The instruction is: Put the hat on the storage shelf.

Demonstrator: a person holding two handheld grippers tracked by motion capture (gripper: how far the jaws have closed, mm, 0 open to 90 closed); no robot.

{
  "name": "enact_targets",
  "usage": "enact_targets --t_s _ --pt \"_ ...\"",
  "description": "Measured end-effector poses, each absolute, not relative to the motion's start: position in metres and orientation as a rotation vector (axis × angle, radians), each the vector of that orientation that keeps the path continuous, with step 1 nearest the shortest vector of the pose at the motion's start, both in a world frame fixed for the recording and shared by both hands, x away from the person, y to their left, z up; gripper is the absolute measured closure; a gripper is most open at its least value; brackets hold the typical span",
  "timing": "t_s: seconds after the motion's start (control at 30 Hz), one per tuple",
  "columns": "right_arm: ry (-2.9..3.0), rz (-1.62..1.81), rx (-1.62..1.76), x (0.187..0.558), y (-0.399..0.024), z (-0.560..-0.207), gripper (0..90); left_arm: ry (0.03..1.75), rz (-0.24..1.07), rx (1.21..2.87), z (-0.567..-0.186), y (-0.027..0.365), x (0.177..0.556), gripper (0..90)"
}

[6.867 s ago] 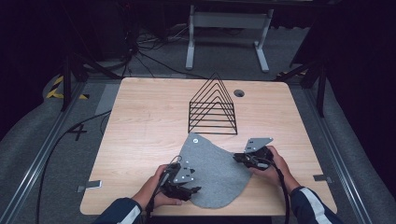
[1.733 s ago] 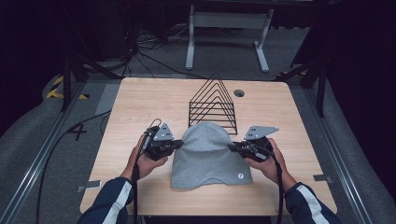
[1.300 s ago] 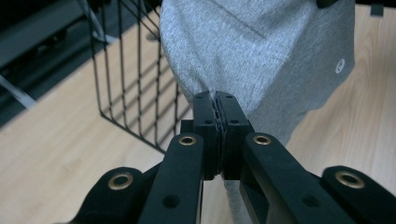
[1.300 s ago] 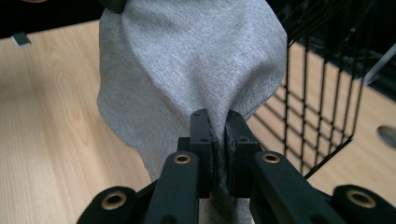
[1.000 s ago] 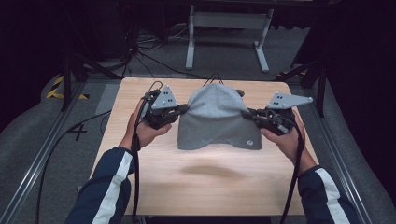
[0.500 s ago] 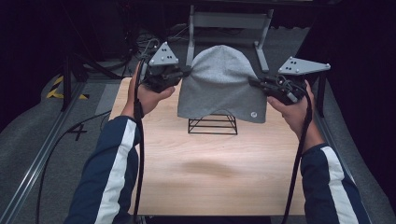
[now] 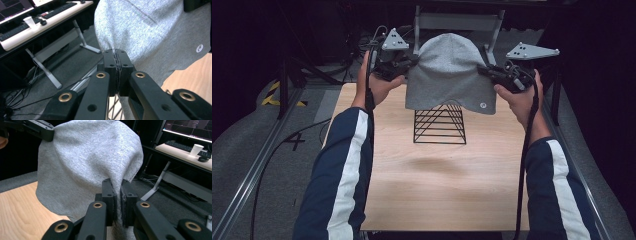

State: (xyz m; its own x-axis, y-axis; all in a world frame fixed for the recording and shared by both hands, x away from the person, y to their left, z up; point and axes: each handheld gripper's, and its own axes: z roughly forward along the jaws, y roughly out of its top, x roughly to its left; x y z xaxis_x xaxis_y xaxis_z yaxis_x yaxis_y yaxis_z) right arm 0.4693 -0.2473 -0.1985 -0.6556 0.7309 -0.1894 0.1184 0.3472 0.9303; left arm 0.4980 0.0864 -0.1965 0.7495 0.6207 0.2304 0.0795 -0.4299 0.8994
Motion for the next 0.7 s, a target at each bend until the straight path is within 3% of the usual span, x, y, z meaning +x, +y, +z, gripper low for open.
enact_targets --t_s 0.27,0.7 --pt "2.023 1.3 0.769 0.482 -0.245 -0.207 84.2 0.54 0.657 1.948 -0.206 0.08 0.506 88.6" --pt "2.072 1.346 0.693 0.465 -0.25 -0.218 84.2 0.485 0.63 1.924 -0.208 0.094 0.487 88.5"
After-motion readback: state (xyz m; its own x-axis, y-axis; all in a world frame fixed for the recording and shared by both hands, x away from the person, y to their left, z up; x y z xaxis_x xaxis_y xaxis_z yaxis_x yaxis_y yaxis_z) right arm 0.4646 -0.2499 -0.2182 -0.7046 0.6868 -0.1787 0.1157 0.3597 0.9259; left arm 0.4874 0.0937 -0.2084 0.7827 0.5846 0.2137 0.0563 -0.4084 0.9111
